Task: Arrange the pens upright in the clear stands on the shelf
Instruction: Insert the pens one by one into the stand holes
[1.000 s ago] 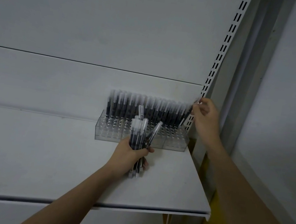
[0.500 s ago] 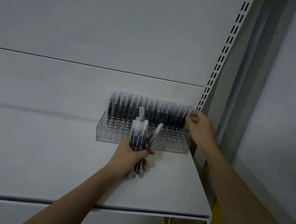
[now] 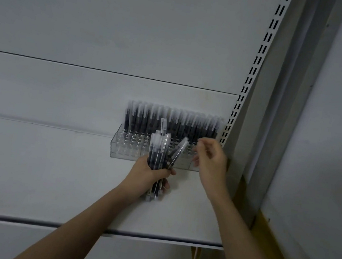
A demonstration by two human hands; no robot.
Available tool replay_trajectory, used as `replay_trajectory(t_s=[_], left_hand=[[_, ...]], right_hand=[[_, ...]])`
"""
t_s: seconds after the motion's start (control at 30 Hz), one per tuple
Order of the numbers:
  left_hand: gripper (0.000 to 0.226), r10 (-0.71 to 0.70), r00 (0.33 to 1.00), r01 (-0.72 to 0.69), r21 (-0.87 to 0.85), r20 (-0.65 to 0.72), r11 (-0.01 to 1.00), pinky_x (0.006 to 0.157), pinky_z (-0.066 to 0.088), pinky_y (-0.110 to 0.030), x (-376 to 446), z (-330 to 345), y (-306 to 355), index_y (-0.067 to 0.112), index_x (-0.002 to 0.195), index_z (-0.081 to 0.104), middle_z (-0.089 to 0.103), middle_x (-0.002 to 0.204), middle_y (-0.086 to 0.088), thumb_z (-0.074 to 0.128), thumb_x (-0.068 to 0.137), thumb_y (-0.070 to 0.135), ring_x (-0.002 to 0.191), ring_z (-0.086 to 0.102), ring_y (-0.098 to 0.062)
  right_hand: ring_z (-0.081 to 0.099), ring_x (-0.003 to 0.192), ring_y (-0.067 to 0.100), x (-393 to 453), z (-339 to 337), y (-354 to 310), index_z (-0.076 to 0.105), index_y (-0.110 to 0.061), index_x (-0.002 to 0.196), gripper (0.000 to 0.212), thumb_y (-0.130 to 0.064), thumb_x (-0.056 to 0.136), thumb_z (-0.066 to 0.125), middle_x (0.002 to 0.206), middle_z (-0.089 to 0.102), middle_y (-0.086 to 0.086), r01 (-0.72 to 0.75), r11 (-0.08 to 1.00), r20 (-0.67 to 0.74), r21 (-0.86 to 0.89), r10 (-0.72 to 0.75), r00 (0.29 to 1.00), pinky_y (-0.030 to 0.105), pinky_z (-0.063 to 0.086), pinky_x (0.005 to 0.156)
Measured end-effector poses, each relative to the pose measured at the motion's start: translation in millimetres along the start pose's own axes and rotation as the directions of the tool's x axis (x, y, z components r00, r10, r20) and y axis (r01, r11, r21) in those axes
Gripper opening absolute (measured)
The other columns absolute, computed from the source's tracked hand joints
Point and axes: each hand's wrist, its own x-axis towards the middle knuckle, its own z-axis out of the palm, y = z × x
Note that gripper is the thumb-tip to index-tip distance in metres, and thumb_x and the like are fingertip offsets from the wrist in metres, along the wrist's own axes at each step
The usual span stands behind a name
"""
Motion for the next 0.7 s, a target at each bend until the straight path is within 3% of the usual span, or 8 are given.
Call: replay_trajectory(t_s=[0.1,0.23,0.57,0.7], left_hand=[[0.011,0.001,1.0,0.0,0.019,-0.009,1.0,0.046,0.051,-0.03,-2,2,2,-0.011,0.099,0.062,0.07,0.067,-0.013,0.062,0.088,-0.007,0.048,0.063,-0.026],[0.013,0.025,1.0,-0.024,0.012,-0.002,1.0,0.049,0.054,-0.033,-3,5,3,-0.009,0.101,0.061,0.068,0.065,-0.02,0.061,0.088,-0.009,0.052,0.065,-0.029],[0.016,0.046,0.999,-0.047,0.042,0.009,0.998,0.06,0.06,-0.041,-3,9,0,-0.009,0.103,0.064,0.071,0.088,-0.029,0.059,0.088,-0.011,0.065,0.069,-0.037],[0.015,0.057,0.998,-0.057,0.02,0.007,0.998,0.066,0.059,-0.046,-3,9,-1,-0.003,0.099,0.065,0.072,0.08,-0.026,0.061,0.087,-0.011,0.068,0.07,-0.04]], right_hand=[[0.064,0.074,0.008,-22,16,7,0.062,-0.02,0.107,0.012,-0.028,0.1,0.056,0.095,0.067,0.003,-0.065,0.993,0.107,0.102,0.054,0.993,0.022,0.054,0.065],[0.066,0.076,0.004,-32,21,16,0.064,-0.021,0.099,0.003,-0.023,0.096,0.063,0.089,0.069,-0.002,-0.113,0.985,0.221,0.127,0.083,0.972,0.016,0.049,0.063],[0.066,0.071,0.001,-32,13,17,0.065,-0.013,0.098,0.006,-0.018,0.095,0.065,0.086,0.069,0.0,-0.16,0.968,0.217,0.195,0.116,0.969,0.015,0.05,0.06],[0.066,0.071,0.006,-32,13,15,0.062,-0.011,0.092,0.008,-0.015,0.09,0.07,0.081,0.07,0.001,-0.206,0.944,0.178,0.259,0.163,0.97,0.018,0.049,0.059]])
